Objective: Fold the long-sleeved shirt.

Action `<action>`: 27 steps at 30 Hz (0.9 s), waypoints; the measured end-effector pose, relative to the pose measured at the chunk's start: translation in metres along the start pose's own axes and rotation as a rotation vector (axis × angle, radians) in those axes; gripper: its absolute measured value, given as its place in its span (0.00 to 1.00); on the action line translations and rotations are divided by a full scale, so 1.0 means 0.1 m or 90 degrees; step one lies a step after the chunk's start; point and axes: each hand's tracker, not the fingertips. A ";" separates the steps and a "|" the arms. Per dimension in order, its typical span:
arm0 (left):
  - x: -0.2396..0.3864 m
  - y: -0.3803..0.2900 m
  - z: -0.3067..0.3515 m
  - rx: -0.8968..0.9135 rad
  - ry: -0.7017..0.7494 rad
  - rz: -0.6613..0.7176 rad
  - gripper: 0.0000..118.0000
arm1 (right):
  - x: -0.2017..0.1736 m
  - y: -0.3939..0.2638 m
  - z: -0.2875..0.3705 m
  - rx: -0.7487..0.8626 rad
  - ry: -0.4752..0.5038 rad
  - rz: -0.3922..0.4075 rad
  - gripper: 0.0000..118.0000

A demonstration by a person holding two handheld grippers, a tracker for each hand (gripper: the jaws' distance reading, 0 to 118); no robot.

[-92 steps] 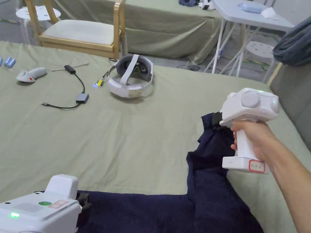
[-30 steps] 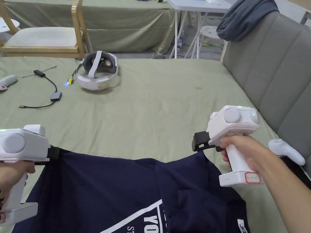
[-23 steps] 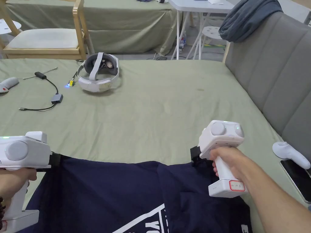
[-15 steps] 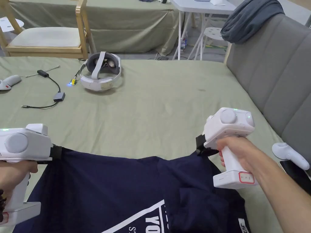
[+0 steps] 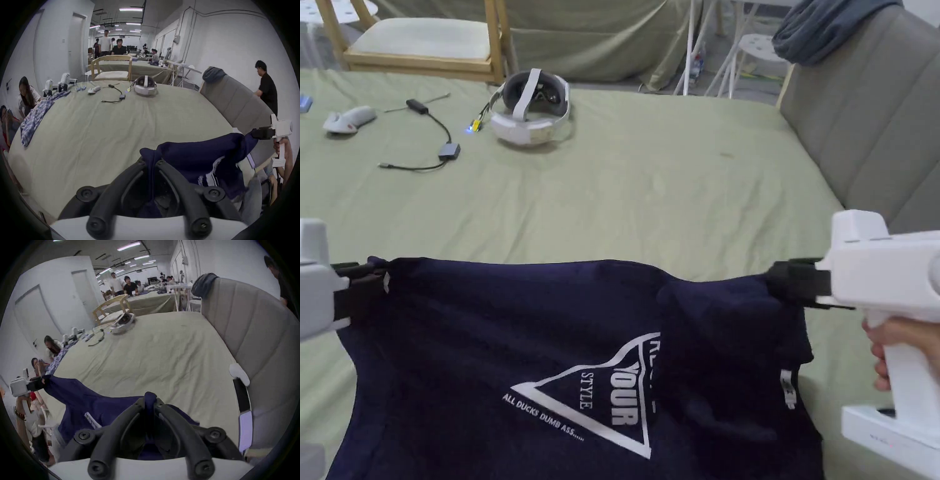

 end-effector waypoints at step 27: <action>0.13 -1.00 0.51 -0.051 0.071 0.031 0.87 | -0.44 -1.08 0.32 -0.037 -0.077 0.049 0.88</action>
